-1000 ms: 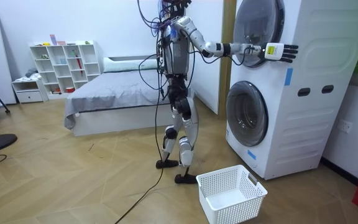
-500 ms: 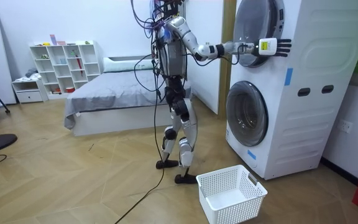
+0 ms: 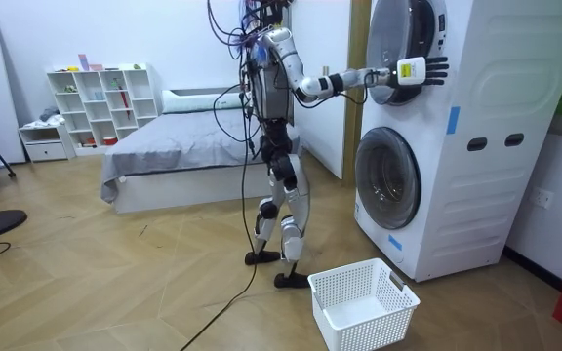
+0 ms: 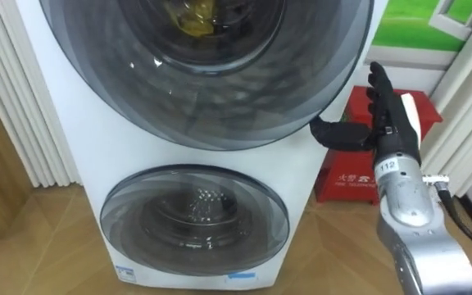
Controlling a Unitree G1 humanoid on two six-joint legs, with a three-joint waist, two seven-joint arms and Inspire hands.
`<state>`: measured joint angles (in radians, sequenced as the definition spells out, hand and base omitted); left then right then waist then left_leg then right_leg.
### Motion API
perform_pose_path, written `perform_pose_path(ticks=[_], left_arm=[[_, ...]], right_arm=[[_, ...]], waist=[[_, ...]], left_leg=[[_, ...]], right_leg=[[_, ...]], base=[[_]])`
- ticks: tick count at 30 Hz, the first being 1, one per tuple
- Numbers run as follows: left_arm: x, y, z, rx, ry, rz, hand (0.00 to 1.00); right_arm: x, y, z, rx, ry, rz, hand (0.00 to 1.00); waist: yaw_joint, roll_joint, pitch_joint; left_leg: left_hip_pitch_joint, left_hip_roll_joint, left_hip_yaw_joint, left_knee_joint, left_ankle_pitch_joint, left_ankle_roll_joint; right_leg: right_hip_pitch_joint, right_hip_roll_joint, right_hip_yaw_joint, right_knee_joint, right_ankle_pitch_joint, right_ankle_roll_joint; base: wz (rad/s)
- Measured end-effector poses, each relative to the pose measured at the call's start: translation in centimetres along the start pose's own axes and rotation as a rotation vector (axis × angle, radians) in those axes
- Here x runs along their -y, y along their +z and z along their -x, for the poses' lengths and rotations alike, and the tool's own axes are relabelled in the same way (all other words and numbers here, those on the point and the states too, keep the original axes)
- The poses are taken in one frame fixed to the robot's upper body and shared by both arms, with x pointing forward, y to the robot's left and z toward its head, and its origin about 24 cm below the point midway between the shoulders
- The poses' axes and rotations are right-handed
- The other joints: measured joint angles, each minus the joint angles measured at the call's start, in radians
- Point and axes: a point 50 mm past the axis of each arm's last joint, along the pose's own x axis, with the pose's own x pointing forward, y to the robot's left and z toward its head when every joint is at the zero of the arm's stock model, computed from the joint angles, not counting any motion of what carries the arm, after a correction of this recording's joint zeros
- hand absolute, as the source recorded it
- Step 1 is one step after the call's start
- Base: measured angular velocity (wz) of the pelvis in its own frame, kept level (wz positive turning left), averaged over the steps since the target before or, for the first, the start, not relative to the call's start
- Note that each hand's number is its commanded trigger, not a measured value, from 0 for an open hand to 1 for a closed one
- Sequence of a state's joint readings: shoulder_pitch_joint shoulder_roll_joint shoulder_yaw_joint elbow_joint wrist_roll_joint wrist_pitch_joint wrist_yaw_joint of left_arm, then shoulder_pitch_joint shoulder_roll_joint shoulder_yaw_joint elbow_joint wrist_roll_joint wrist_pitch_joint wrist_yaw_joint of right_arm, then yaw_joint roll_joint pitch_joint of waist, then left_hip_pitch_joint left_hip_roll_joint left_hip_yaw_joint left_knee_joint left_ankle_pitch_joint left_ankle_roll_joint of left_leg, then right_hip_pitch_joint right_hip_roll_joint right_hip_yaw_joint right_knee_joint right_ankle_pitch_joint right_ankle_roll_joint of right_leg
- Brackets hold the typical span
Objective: Pick clothes from washing machine
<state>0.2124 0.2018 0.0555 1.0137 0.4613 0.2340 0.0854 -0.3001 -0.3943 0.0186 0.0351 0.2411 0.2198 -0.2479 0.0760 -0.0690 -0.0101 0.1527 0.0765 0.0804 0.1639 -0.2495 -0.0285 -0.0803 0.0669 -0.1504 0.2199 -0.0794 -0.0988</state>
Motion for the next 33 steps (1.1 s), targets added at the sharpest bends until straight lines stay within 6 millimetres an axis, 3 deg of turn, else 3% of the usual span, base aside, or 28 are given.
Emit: perform_pose_path(ticks=[5, 18, 23, 28, 33], left_arm=[[0.1, -0.1, 0.0, 0.003, -0.002, 0.001, 0.00], [0.6, -0.8, 0.1, -0.016, 0.005, 0.070, 0.00], [0.3, -0.5, 0.2, 0.015, 0.023, 0.072, 0.00], [0.5, -0.4, 0.2, 0.029, 0.035, 0.062, 0.00], [0.6, -0.8, 0.3, 0.033, 0.029, 0.061, 0.00]], right_arm=[[-0.2, 0.5, 0.4, 0.028, 0.016, 0.006, 0.00], [-0.5, 0.1, 2.0, 0.030, 0.067, -0.005, 0.00], [-0.9, -0.7, 2.8, 0.019, 0.128, -0.006, 0.00], [-1.6, -3.1, 5.4, -0.049, 0.166, -0.042, 0.00], [-1.5, -3.8, 6.8, -0.066, 0.179, -0.038, 0.00]], waist=[[-0.024, -0.001, 0.0000], [-0.042, -0.004, 0.0016], [-0.044, 0.003, 0.0040], [-0.048, 0.016, 0.0074], [-0.048, 0.035, 0.0016]], left_leg=[[-0.001, 0.001, 0.000, -0.002, 0.000, 0.000], [0.003, 0.002, 0.001, -0.006, 0.000, 0.000], [0.003, 0.002, 0.002, -0.006, 0.000, 0.000], [0.014, 0.002, 0.003, -0.010, 0.000, 0.000], [0.017, 0.000, 0.020, -0.017, -0.001, 0.000]], right_leg=[[0.000, -0.001, -0.003, -0.003, -0.001, 0.000], [0.009, 0.004, 0.008, -0.016, -0.001, 0.004], [0.009, 0.004, 0.007, -0.016, -0.001, 0.005], [0.026, 0.001, -0.004, -0.020, -0.002, 0.008], [0.025, 0.003, 0.002, -0.020, -0.003, 0.013]], base=[[0.01], [0.01], [0.00], [0.06], [0.01]])
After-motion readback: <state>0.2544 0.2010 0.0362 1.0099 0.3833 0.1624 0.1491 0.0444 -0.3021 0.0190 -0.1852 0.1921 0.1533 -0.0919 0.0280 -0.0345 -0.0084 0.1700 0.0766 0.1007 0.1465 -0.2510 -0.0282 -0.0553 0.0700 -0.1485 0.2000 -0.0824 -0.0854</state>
